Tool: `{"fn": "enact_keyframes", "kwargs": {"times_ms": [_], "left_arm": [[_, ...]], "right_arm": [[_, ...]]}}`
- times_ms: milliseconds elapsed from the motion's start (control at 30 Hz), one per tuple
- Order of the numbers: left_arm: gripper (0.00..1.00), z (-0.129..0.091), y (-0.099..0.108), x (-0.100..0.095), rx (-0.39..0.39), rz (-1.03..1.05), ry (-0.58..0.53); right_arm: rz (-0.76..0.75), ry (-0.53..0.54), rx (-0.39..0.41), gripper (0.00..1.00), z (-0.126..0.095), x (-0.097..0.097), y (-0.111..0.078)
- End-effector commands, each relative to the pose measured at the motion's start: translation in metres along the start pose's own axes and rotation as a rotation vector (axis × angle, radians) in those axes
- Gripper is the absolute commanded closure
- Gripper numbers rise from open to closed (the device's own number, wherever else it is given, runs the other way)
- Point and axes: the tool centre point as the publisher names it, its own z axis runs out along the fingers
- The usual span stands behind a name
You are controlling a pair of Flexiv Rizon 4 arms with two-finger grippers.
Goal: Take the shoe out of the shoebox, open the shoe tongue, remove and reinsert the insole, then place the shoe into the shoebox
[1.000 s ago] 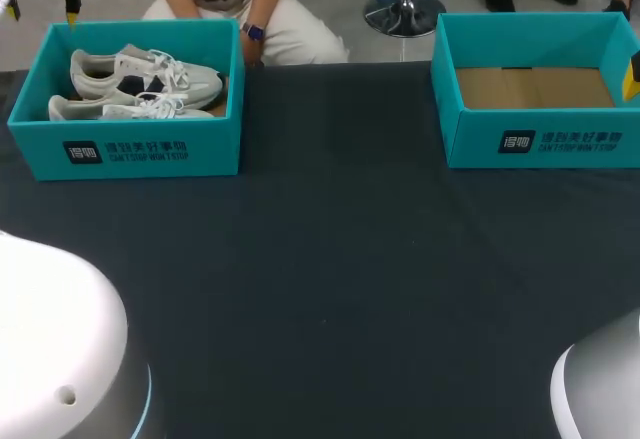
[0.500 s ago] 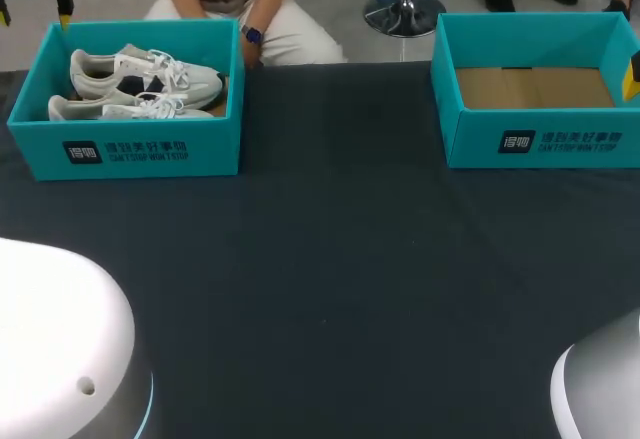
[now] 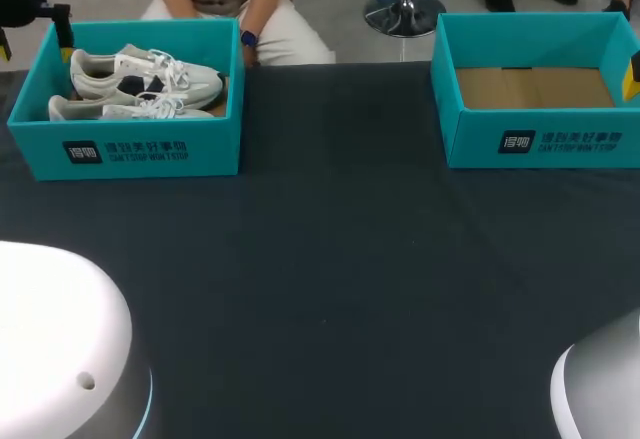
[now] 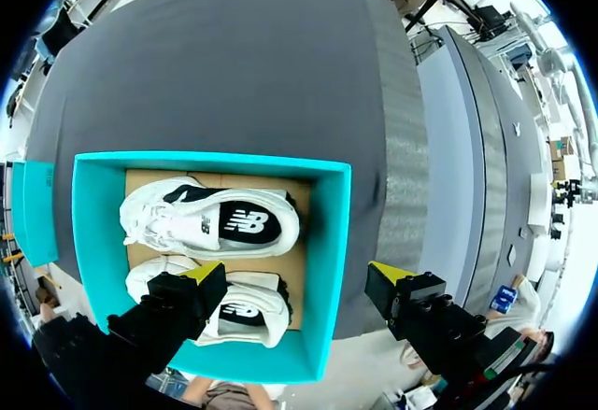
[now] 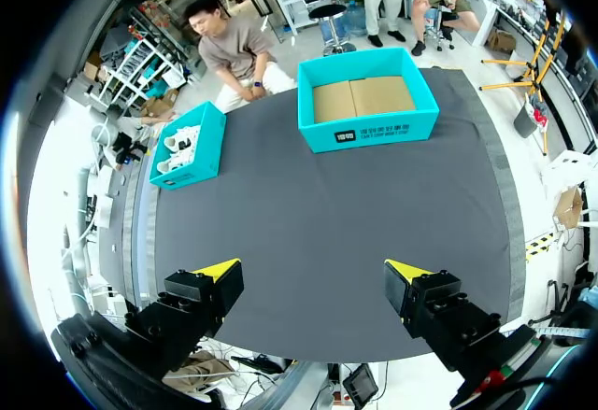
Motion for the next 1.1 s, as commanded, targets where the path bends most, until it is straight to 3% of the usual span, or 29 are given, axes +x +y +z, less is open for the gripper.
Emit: {"fn": "enact_keyframes", "kwargs": {"times_ms": [33,633,933,1100], "left_arm": [[0.00,-0.002,0.002,-0.003,0.005,-0.001,0.009],[0.00,-0.002,0.002,-0.003,0.005,-0.001,0.009],[0.00,0.012,-0.021,0.001,-0.040,-0.023,-0.099],[0.00,0.026,-0.029,0.000,-0.015,-0.018,-0.118]], "right_arm": [[0.001,-0.002,0.007,0.00,-0.001,0.001,0.003],[0.001,-0.002,0.007,0.00,-0.001,0.001,0.003],[0.001,-0.002,0.007,0.00,-0.001,0.001,0.003],[0.001,-0.002,0.007,0.00,-0.001,0.001,0.003]]}}
